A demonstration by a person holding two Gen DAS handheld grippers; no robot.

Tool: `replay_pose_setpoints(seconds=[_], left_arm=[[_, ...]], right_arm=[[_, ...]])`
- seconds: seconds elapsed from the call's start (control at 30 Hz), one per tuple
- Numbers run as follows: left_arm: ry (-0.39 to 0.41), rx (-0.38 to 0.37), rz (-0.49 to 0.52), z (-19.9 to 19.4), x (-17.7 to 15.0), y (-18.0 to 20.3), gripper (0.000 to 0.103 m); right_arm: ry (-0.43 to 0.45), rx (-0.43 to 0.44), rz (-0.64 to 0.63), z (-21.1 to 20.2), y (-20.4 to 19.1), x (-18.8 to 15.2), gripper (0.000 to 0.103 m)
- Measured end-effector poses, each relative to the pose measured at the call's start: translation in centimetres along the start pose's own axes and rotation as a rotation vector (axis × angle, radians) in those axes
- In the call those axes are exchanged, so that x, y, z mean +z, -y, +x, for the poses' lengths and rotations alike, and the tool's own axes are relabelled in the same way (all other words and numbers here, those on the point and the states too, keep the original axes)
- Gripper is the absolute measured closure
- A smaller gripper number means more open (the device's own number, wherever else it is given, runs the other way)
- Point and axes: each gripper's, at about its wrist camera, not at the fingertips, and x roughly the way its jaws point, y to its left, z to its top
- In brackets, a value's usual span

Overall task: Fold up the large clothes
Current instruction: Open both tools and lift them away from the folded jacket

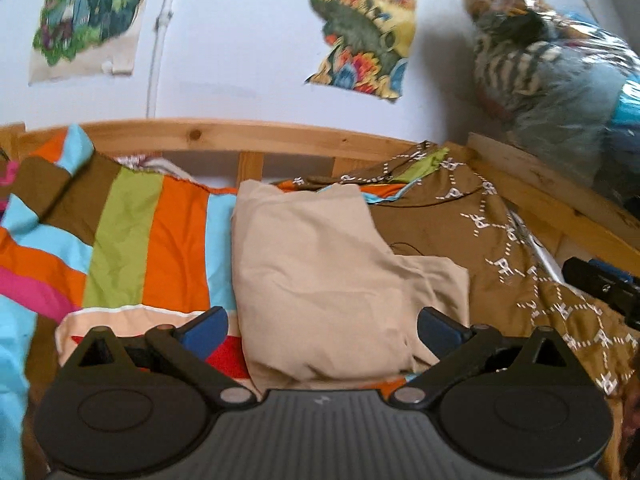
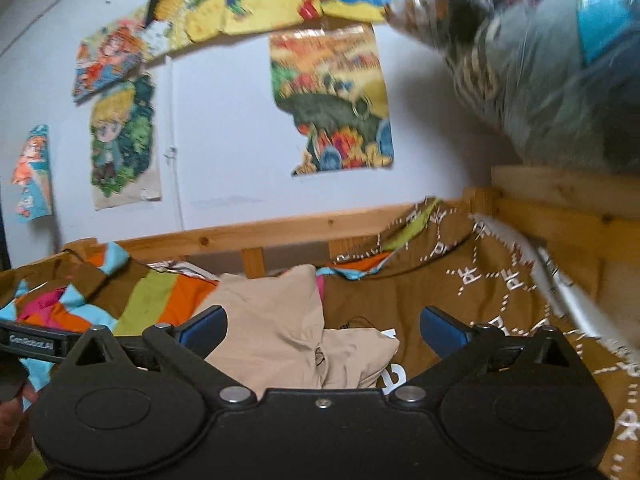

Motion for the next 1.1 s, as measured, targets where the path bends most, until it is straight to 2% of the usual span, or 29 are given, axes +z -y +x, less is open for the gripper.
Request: replay_pose_setpoints(seconds=[0.2, 0.33, 0.63, 1.1], left_arm=[[0.02, 0.008, 0.053, -3.7, -2.2, 1.4, 0.001], [0.039, 0.026, 0.07, -5.2, -4.0, 1.7, 0.001], [0.032, 0.019, 0.057, -5.7, -6.4, 1.4, 0.001], [0.016, 0.013, 0.048, -5.5, -6.9, 1.3, 0.001]], right_arm=[[0.032, -0.018, -0.045, -5.6, -1.0, -1.2, 0.001], [0.032, -0.045, -0.071, -7.5, -1.2, -2.6, 0.001], [-0.056, -0.027, -0.054, -7.7, -1.4, -5.6, 0.001], [-0.065, -0.034, -0.027, -7.4, -1.0, -5.8, 0.001]])
